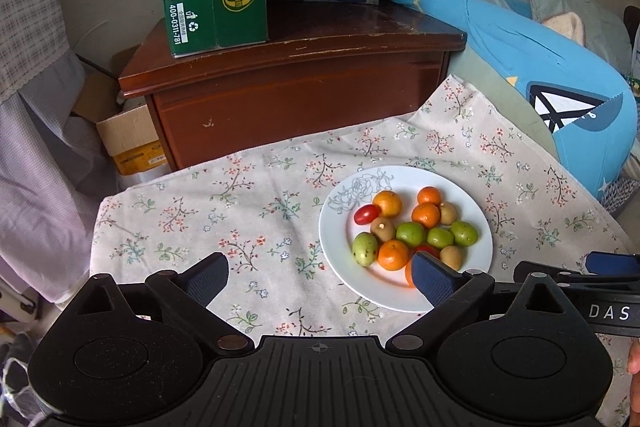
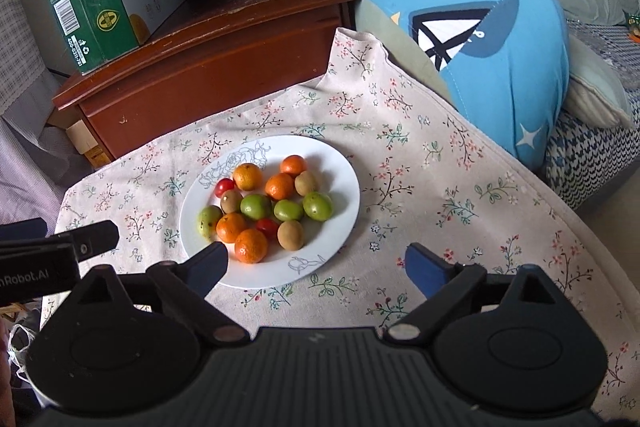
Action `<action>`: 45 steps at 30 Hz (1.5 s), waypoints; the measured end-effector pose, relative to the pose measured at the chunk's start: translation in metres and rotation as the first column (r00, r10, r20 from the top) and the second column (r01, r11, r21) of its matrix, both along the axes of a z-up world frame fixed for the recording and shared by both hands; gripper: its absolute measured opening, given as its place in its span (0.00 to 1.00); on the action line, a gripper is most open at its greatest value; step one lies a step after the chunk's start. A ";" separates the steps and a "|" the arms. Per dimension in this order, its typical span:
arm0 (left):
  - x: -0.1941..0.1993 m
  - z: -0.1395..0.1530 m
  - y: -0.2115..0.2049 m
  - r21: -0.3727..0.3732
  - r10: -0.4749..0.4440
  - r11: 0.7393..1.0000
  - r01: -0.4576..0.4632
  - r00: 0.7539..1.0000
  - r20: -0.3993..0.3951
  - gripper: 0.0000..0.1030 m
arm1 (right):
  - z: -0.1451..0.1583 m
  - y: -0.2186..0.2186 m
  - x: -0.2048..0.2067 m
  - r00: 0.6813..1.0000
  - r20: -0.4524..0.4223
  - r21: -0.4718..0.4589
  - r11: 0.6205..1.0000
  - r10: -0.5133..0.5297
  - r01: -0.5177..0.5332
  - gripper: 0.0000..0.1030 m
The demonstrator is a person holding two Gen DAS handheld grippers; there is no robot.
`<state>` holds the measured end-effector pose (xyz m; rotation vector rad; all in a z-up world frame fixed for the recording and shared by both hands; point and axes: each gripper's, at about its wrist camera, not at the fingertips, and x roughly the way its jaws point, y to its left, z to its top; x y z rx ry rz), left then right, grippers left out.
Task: Organize fruits
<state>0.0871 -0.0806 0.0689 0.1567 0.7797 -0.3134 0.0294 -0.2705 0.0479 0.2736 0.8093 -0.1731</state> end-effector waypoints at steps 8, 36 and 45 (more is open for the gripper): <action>0.007 -0.009 0.005 0.028 0.061 0.998 -0.060 0.997 -0.048 0.96 | -0.004 0.008 0.009 0.999 -0.054 -0.008 1.000 0.000 0.000 0.96; 0.028 -0.037 -0.008 0.093 0.132 0.988 -0.120 0.982 -0.136 0.96 | -0.026 0.015 0.033 0.989 -0.142 -0.051 0.998 -0.041 0.034 0.97; 0.033 -0.044 -0.011 0.120 0.148 0.984 -0.131 0.978 -0.145 0.96 | -0.030 0.019 0.039 0.987 -0.153 -0.099 0.995 -0.044 0.029 0.97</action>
